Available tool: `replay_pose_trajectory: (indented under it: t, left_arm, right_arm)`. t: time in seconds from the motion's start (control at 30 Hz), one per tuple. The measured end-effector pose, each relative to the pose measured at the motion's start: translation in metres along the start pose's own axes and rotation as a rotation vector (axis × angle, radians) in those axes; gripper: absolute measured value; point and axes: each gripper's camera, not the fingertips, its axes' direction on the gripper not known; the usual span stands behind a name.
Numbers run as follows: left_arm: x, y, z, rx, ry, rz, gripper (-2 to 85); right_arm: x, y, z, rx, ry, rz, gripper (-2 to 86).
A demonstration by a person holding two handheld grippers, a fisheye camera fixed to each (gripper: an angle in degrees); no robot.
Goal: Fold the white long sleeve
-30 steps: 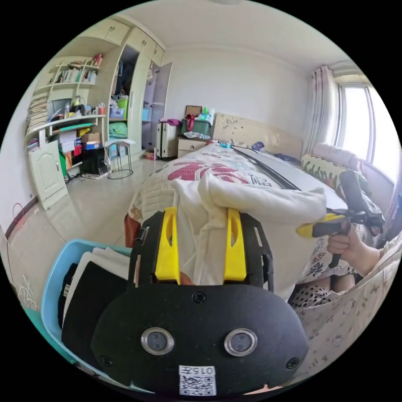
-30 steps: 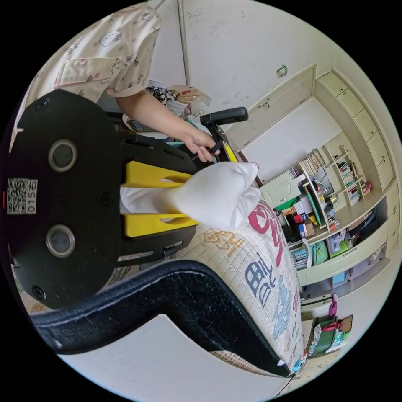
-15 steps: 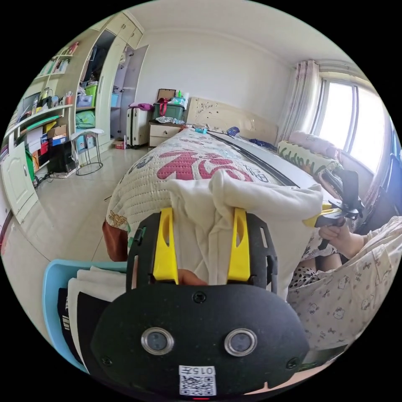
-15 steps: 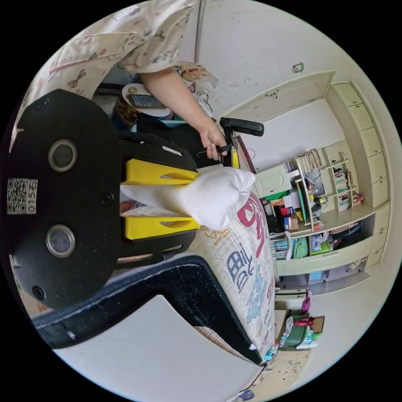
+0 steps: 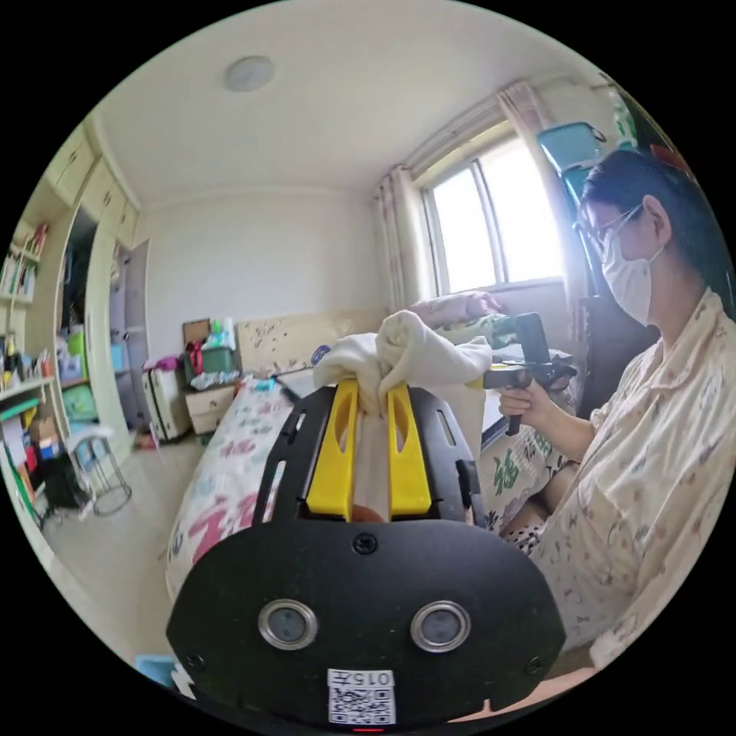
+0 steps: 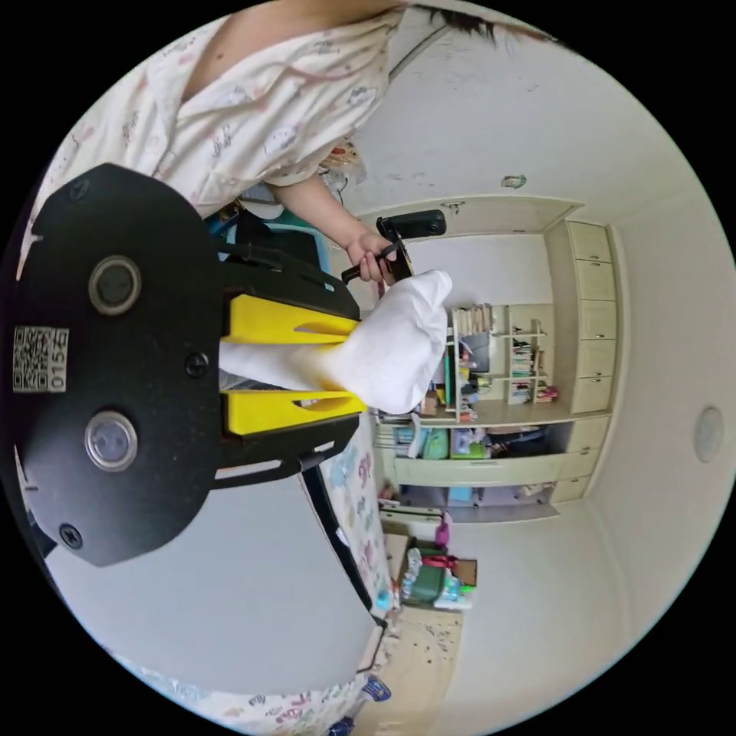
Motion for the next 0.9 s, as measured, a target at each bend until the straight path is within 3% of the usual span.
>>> replay_pose_trajectory:
  t: [0.1, 0.2, 0.37, 0.57, 0.77, 0.9]
  left_arm:
    - [0.043, -0.091, 0.057, 0.106, 0.074, 0.118, 5.5]
    - [0.068, -0.165, 0.135, 0.225, 0.280, 0.147, 5.4]
    - [0.147, -0.276, 0.320, 0.325, 0.569, 0.192, 5.4]
    - [0.247, -0.380, 0.510, 0.372, 0.856, 0.159, 5.3]
    - [0.331, -0.463, 0.700, 0.276, 1.000, -0.007, 6.2]
    - [0.376, -0.486, 0.845, 0.073, 0.930, -0.132, 9.3]
  right_arm:
    - [-0.013, -0.010, -0.088, 0.114, 0.138, -0.050, 9.7]
    - [-0.037, -0.017, -0.171, 0.177, 0.355, -0.111, 10.0]
    - [-0.095, -0.025, -0.266, 0.054, 0.913, -0.195, 10.9]
    - [-0.123, -0.034, -0.326, -0.061, 1.347, -0.216, 11.4]
    - [-0.062, -0.043, -0.376, -0.181, 1.500, -0.057, 11.8]
    - [0.038, -0.033, -0.391, -0.320, 1.528, 0.106, 12.4]
